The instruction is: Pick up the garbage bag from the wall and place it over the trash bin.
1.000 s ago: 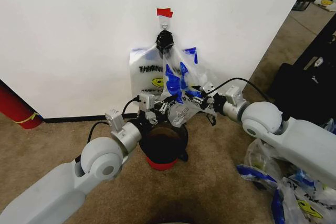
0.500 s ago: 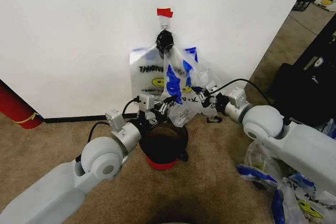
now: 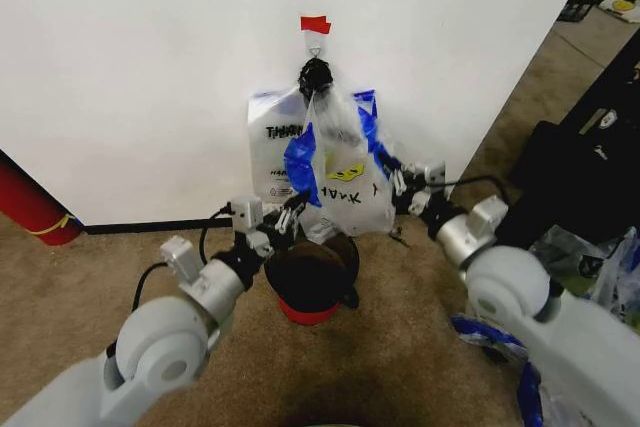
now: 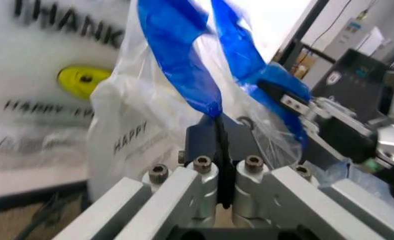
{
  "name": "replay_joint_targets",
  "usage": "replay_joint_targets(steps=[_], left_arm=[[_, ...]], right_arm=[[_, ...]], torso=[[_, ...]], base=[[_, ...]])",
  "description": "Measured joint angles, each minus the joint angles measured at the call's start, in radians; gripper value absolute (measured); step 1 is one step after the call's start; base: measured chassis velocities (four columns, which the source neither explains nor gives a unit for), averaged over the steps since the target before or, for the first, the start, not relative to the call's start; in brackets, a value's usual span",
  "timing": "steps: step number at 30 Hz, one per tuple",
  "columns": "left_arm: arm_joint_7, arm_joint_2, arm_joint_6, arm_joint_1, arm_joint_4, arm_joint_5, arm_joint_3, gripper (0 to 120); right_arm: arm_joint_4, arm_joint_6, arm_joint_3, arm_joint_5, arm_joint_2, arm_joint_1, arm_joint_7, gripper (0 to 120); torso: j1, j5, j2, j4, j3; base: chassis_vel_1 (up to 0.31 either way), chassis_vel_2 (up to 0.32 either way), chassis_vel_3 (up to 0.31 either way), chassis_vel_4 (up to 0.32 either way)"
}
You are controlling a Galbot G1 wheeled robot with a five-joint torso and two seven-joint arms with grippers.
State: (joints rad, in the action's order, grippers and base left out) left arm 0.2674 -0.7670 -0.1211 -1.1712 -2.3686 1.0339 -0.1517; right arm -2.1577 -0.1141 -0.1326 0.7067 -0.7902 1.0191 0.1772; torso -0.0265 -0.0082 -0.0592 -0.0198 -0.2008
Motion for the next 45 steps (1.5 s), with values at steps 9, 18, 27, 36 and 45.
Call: replay_joint_targets(steps=[9,18,27,36,45], left_arm=[[-0.026,-0.006,0.014,-0.195,-0.049,-0.08,-0.092,0],[-0.046,-0.029,0.029,-0.327,-0.09,-0.127,-0.159,0],[-0.084,-0.061,0.084,-0.515,-0.124,-0.213,-0.222,0],[-0.072,-0.065,0.099,-0.444,-0.133,-0.211,-0.262,0],[-0.073,-0.062,0.109,-0.339,-0.125,-0.199,-0.27,0]], right_arm=[[-0.062,0.036,-0.094,-0.095,-0.087,0.235,-0.052,0],[-0.105,0.067,-0.143,-0.144,-0.141,0.363,-0.077,0],[-0.14,0.089,-0.16,-0.171,-0.156,0.442,-0.095,0],[-0.175,0.097,-0.13,-0.122,-0.185,0.338,-0.077,0],[-0.113,0.108,-0.048,-0.108,-0.28,0.206,-0.078,0]], torso=[[0.0,0.0001,0.0,0.0005,0.0],[0.0,0.0002,0.0,0.0003,0.0],[0.0,0.0002,0.0,0.0006,0.0],[0.0,0.0,0.0,0.0005,0.0],[0.0,0.0002,0.0,0.0008,0.0]], base=[[0.0,0.0,0.0,0.0],[0.0,0.0,0.0,0.0],[0.0,0.0,0.0,0.0],[0.0,0.0,0.0,0.0],[0.0,0.0,0.0,0.0]])
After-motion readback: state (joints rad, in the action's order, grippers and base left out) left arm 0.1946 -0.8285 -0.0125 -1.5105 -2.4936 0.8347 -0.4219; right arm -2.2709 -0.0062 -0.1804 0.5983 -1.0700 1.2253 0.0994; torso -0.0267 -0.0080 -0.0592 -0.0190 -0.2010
